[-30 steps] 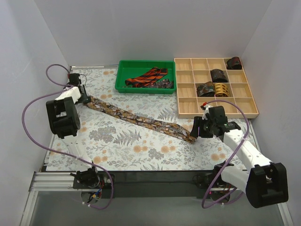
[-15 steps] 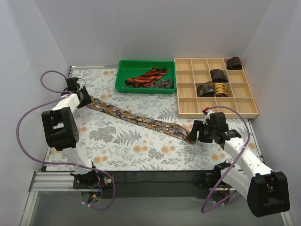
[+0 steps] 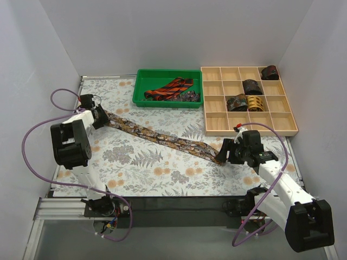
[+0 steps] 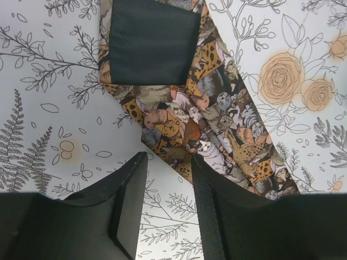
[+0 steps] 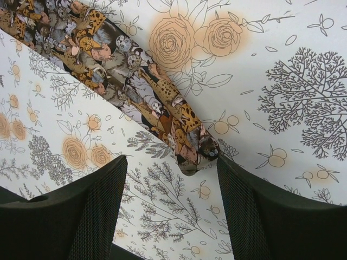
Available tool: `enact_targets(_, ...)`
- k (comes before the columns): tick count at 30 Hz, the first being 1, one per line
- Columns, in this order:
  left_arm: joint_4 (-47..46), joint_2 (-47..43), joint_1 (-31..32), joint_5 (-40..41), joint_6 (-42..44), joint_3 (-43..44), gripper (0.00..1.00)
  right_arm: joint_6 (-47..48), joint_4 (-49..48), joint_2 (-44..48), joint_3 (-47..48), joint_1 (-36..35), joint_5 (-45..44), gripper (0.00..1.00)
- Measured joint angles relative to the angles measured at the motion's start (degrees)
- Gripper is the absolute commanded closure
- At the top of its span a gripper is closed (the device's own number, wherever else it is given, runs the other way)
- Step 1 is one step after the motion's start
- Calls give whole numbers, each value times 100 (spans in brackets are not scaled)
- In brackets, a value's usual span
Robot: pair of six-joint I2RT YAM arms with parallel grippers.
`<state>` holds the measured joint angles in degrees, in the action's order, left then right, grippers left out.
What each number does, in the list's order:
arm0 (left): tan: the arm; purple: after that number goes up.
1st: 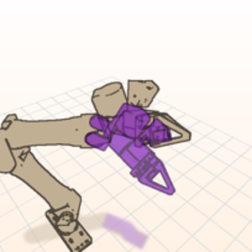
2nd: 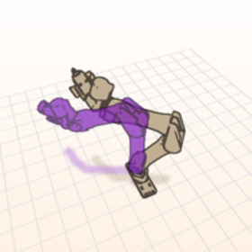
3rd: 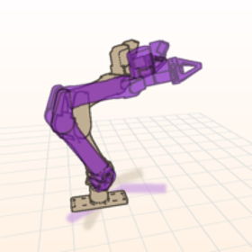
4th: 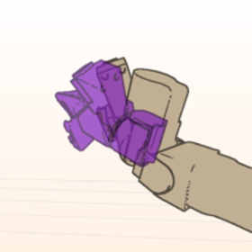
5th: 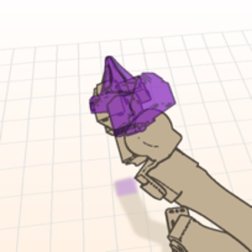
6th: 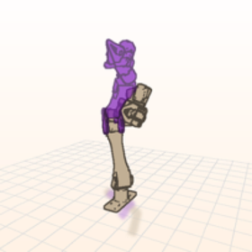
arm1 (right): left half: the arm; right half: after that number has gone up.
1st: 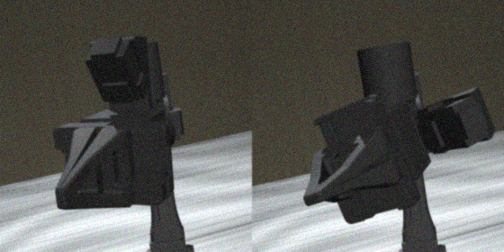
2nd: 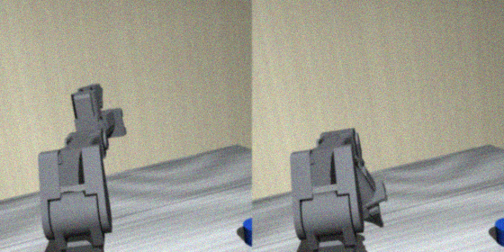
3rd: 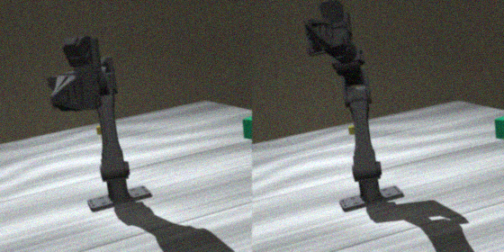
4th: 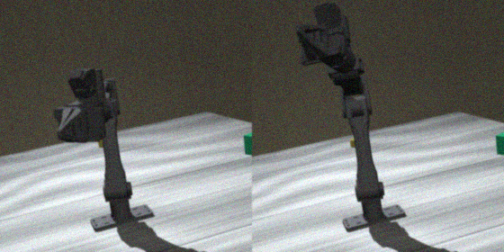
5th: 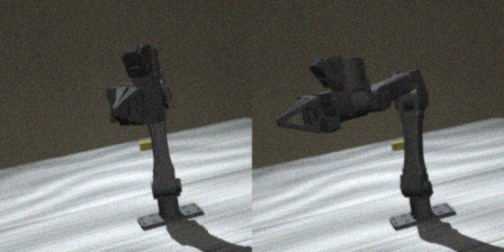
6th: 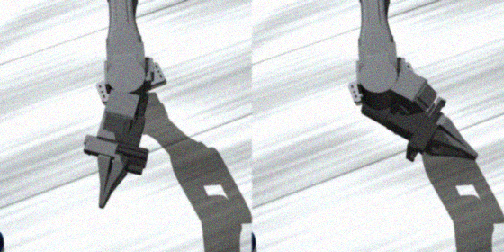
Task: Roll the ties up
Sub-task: Flatten the tie
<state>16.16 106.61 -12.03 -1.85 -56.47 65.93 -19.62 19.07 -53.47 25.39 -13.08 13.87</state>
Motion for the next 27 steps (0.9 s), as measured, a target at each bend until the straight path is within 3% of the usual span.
enact_targets(6, -146, 59, 0, 35, -74, -57, 62, 4, -15, -15, 0, 0, -22, 38)
enact_targets(14, -245, 94, 0, 33, -107, -57, 84, 7, -42, -20, -2, 28, -155, 39)
enact_targets(21, -275, 96, 0, 9, -87, -57, 93, -57, -127, -22, -164, 72, -225, 48)
enact_targets(27, -278, 96, 0, -26, -33, -46, 95, -162, -173, -59, -280, 144, -223, 63)
